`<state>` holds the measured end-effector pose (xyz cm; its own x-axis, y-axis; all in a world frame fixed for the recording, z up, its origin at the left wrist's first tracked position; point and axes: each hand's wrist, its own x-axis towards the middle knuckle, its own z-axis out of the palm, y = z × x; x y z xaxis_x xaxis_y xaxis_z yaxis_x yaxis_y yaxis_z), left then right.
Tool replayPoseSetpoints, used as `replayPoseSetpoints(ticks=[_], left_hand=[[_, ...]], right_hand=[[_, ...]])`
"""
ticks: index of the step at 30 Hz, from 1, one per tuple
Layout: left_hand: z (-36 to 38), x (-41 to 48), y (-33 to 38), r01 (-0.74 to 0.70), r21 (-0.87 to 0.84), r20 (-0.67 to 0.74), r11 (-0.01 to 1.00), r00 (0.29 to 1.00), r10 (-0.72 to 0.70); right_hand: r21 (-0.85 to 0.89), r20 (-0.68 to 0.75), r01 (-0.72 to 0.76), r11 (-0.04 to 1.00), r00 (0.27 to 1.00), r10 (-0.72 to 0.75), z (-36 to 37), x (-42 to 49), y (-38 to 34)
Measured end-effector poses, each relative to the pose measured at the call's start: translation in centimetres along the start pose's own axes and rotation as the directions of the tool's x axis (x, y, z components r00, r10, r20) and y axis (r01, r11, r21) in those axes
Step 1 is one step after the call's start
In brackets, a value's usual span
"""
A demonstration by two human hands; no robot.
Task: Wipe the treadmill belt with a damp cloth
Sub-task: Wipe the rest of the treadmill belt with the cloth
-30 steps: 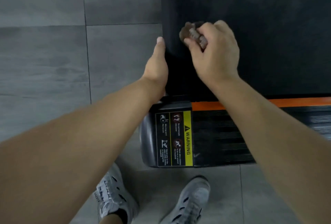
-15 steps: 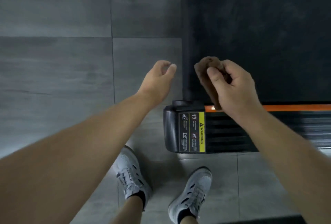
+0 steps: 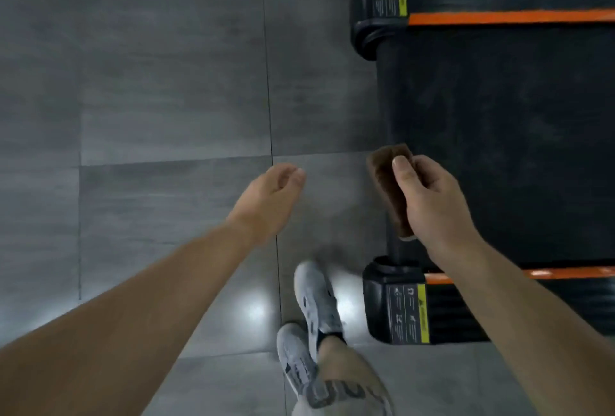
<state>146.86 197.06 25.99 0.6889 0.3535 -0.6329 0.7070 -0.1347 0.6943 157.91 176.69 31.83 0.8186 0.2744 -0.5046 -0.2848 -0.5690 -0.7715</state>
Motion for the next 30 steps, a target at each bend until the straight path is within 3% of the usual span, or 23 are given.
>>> replayPoseSetpoints(ticks=[7, 17, 23, 30], left_hand=[[-6.8, 11.4, 9.2, -0.092, 0.095, 0.022, 0.991, 0.996, 0.091], [-15.3, 27.9, 20.0, -0.124, 0.177, 0.042, 0.976, 0.992, 0.119], [-20.5, 38.1, 28.8, -0.204, 0.190, 0.071, 0.960, 0.978, 0.194], [-26.1, 54.2, 38.4, -0.272, 0.395, 0.077, 0.878, 0.962, 0.263]], right_hand=[[-0.088, -0.067, 0.071, 0.994, 0.995, -0.077, -0.6, 12.2, -9.7], [-0.155, -0.030, 0.136, 0.978, 0.989, -0.142, 1.1, 31.5, -22.1], [-0.251, -0.138, 0.192, 0.949, 0.963, -0.231, 0.7, 42.4, -29.4], [-0.417, -0.136, 0.165, 0.894, 0.961, -0.241, 0.4, 56.2, -36.7]])
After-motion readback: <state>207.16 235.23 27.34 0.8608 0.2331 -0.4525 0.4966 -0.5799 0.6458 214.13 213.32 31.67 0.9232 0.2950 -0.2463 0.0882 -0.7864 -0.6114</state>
